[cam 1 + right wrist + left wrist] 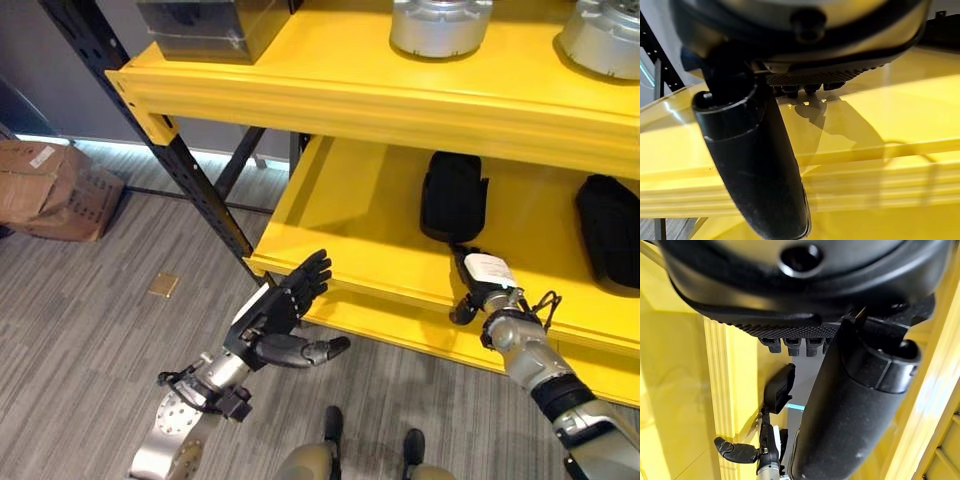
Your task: Move parts from the plastic box to the shelf.
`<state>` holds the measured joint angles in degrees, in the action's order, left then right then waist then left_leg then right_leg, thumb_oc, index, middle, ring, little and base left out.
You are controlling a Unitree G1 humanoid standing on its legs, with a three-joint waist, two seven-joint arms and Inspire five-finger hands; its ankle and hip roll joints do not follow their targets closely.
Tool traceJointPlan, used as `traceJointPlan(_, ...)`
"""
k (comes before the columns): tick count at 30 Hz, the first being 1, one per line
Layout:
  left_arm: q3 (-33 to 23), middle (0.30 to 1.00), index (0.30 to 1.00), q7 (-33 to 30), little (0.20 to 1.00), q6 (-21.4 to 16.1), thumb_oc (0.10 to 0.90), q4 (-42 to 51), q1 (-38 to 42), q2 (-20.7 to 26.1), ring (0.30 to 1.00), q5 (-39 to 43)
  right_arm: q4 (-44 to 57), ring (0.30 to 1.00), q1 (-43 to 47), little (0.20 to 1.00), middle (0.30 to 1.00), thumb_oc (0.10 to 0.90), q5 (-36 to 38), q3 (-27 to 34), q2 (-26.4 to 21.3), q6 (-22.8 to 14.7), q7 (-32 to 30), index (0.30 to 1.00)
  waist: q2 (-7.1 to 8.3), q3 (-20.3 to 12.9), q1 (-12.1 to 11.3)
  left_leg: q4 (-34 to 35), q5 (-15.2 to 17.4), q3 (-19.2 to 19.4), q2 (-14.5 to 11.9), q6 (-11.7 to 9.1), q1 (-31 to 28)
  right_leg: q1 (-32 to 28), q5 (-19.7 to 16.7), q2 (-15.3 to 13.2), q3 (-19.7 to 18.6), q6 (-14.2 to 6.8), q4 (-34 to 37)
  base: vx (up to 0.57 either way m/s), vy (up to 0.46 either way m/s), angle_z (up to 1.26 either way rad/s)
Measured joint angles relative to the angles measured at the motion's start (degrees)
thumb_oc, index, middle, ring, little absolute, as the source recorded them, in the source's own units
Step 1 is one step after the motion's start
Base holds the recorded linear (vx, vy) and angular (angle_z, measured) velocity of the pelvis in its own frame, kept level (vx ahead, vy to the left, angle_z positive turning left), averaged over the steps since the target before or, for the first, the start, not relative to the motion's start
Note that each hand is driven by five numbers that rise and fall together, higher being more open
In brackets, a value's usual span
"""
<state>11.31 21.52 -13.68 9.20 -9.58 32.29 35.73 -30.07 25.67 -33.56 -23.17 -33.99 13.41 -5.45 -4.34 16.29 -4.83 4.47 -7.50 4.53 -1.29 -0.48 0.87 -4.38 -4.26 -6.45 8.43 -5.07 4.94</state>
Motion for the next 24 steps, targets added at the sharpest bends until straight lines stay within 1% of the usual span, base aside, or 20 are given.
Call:
traceJointPlan(3, 0.1, 1.000, 1.000, 0.0, 1.000, 0.0, 0.900, 0.0, -0.1, 0.0, 1.000, 0.0, 0.6, 1.000, -0.9, 1.000, 1.000, 0.900, 0.0, 1.3, 0.0, 0.0, 0.2, 1.000, 0.00, 0.0, 0.1, 0.0, 0.2, 0.0, 0.0, -0.2, 0.0, 0.0, 0.0, 0.0, 0.0, 0.0, 0.0, 0.00, 0.000, 0.00)
traceJointPlan(5, 0.1, 1.000, 1.000, -0.1, 1.000, 0.0, 0.900, 0.4, -0.5, 0.0, 1.000, 0.0, 7.6, 1.000, -5.1, 1.000, 1.000, 0.900, 0.0, 2.8, 0.0, 0.7, 2.3, 1.000, 0.02, 0.0, 0.3, 0.0, 0.3, 0.2, 0.0, 0.0, 0.0, 0.2, 0.1, -0.1, -0.2, -0.1, 0.0, -0.03, 0.020, -0.04)
traceJointPlan(7, 0.0, 1.000, 1.000, -0.1, 1.000, 0.0, 0.900, 0.5, -0.8, 0.0, 1.000, 0.0, 10.2, 1.000, -7.1, 1.000, 1.000, 0.900, -0.1, 3.2, 0.0, 0.5, 3.1, 1.000, 0.04, 0.0, 0.6, 0.0, 0.3, 0.4, 0.0, 0.0, 0.0, 0.2, 0.1, -0.1, -0.3, -0.1, 0.0, -0.02, 0.016, -0.04)
traceJointPlan(9, -0.2, 1.000, 1.000, -0.2, 1.000, -0.1, 0.900, 0.9, -1.5, -0.6, 1.000, -0.1, 15.0, 1.000, -9.7, 1.000, 1.000, 0.900, -0.2, 4.2, 0.1, 0.8, 4.5, 1.000, 0.13, 0.1, 1.4, 0.0, 0.3, 0.8, 0.1, 0.0, 0.1, 0.3, 0.1, 0.0, -0.4, -0.2, 0.0, -0.01, 0.014, -0.05)
traceJointPlan(10, -0.2, 1.000, 1.000, -0.4, 1.000, -0.1, 0.900, 1.0, -1.8, -0.8, 1.000, -0.1, 17.8, 1.000, -12.2, 1.000, 1.000, 0.900, -0.2, 4.0, 0.1, 0.5, 5.7, 1.000, 0.34, 0.2, 2.0, 0.0, 0.4, 1.1, 0.1, 0.0, 0.0, 0.4, 0.2, 0.0, -0.6, -0.2, 0.0, -0.02, 0.016, -0.11)
traceJointPlan(11, -0.4, 1.000, 1.000, -0.9, 1.000, -0.2, 0.900, 1.1, -2.5, -2.0, 1.000, -0.1, 22.9, 1.000, -15.6, 1.000, 1.000, 0.900, -0.4, 4.4, 0.3, 0.5, 6.2, 1.000, 0.44, 0.2, 2.5, 0.0, 0.6, 1.4, 0.1, 0.0, 0.0, 0.6, 0.3, 0.0, -1.1, -0.2, 0.0, -0.01, 0.006, -0.13)
traceJointPlan(15, -0.5, 1.000, 1.000, -1.1, 1.000, -0.2, 0.900, 1.2, -3.0, -2.3, 1.000, -0.2, 30.9, 1.000, -21.5, 1.000, 1.000, 0.900, -0.7, 4.2, 0.2, 0.2, 7.7, 1.000, 1.01, 0.5, 4.6, 0.0, 0.7, 1.6, 0.0, 0.0, 0.0, 0.8, 0.3, 0.1, -1.6, -0.3, 0.0, -0.01, -0.005, -0.09)
traceJointPlan(17, -0.6, 1.000, 1.000, -1.4, 1.000, -0.2, 0.900, 1.4, -2.9, -2.3, 1.000, -0.2, 34.1, 1.000, -23.7, 1.000, 1.000, 0.900, -0.7, 4.2, -0.2, 0.1, 8.6, 1.000, 1.41, 0.7, 5.0, 0.0, 0.7, 2.2, -0.2, 0.0, -0.1, 1.0, 0.2, 0.2, -1.8, -0.2, 0.0, -0.02, -0.004, -0.11)
traceJointPlan(20, -0.6, 1.000, 1.000, -2.7, 1.000, -0.3, 0.900, 2.9, -3.3, -2.2, 1.000, -0.5, 37.1, 1.000, -26.1, 1.000, 1.000, 0.900, 0.1, 4.6, -1.4, -0.5, 8.1, 1.000, 1.92, 0.7, 5.7, 0.0, 0.8, 3.0, -0.5, -0.1, -0.2, 1.4, 0.1, 0.4, -3.0, -0.1, 0.0, -0.02, 0.000, -0.14)
traceJointPlan(22, -0.6, 1.000, 1.000, -4.0, 1.000, -0.6, 0.900, 3.2, -3.7, -2.2, 1.000, -0.5, 38.9, 1.000, -26.5, 1.000, 1.000, 0.900, 0.1, 4.9, -1.8, -1.3, 5.6, 1.000, 1.91, 0.7, 6.2, 0.0, 0.8, 3.3, -0.5, -0.1, -0.1, 1.6, -0.1, 0.4, -3.3, -0.1, 0.0, -0.01, 0.003, -0.11)
traceJointPlan(24, -0.5, 1.000, 1.000, -4.7, 1.000, -0.6, 0.900, 3.4, -3.7, -2.2, 1.000, -0.6, 39.7, 1.000, -26.4, 1.000, 1.000, 0.900, 0.2, 6.1, -1.8, -2.8, 3.3, 1.000, 1.92, 0.7, 6.5, 0.0, 1.0, 3.7, -0.6, -0.1, -0.1, 1.8, -0.2, 0.5, -3.4, -0.2, 0.0, -0.01, 0.009, -0.11)
